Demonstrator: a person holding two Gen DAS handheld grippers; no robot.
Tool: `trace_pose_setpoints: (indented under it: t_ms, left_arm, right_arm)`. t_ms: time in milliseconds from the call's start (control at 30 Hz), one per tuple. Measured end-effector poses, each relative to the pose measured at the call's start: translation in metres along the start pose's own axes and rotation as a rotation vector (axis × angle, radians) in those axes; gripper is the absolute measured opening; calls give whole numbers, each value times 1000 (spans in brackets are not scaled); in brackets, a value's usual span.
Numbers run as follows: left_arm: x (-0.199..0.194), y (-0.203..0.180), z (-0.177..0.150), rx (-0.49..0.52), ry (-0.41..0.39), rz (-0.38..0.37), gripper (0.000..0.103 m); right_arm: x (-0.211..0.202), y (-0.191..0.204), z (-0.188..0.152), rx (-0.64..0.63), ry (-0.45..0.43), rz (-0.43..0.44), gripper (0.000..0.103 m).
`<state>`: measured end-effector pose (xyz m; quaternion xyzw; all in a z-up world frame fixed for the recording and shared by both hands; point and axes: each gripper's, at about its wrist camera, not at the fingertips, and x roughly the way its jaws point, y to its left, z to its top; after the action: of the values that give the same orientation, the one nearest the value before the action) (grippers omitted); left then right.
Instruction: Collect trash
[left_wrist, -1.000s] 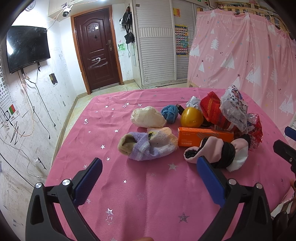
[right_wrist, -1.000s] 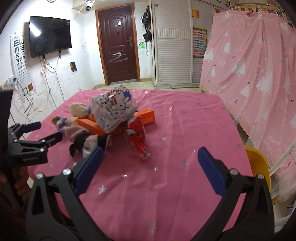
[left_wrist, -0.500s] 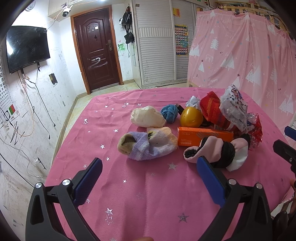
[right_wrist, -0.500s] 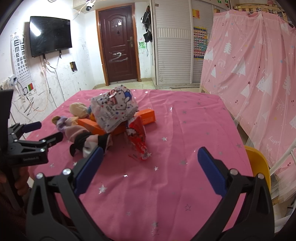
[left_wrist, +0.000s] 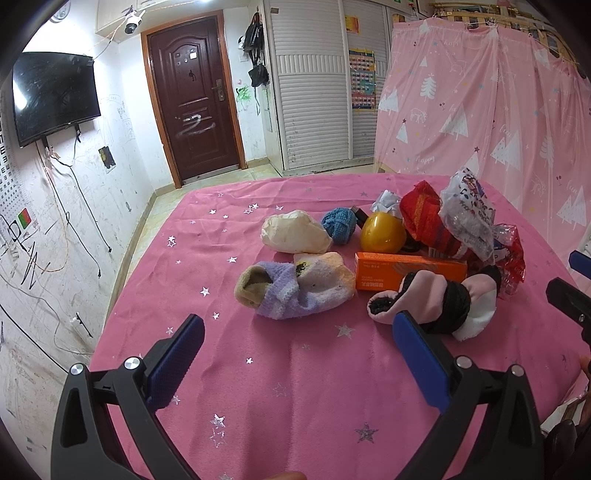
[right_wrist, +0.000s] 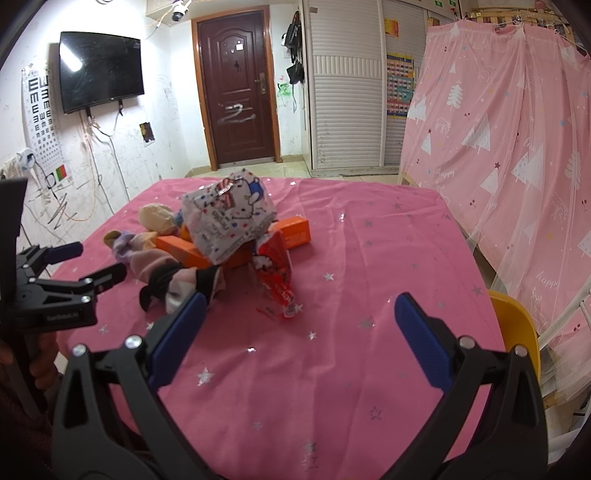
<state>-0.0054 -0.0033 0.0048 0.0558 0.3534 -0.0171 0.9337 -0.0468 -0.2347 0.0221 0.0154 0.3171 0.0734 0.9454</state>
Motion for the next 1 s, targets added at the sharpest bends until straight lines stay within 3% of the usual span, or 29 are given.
trace_pose_setpoints:
  t_ms: [500, 733, 867, 900, 967, 1000]
  left_arm:
    - [5, 12, 12, -1, 2, 18, 95]
    - [25, 26, 35, -8, 40, 51, 95]
    - [40, 38, 49, -59, 90, -10, 95]
    - [43, 42, 53, -77, 97, -25, 95]
    - [50, 52, 57, -107, 117, -41, 95]
    - [53, 55, 59, -120, 127, -48, 95]
  right_arm:
    - [0, 4, 3, 4, -1, 1, 98]
    - [8, 5, 8, -16, 11, -7, 98]
    - [21, 4, 17, -19, 33, 9, 97]
    - [25, 4, 19, -17, 44, 24, 95]
    - [32, 2, 22, -15, 74, 40, 73]
    - [36, 2, 24, -18, 91, 47, 69]
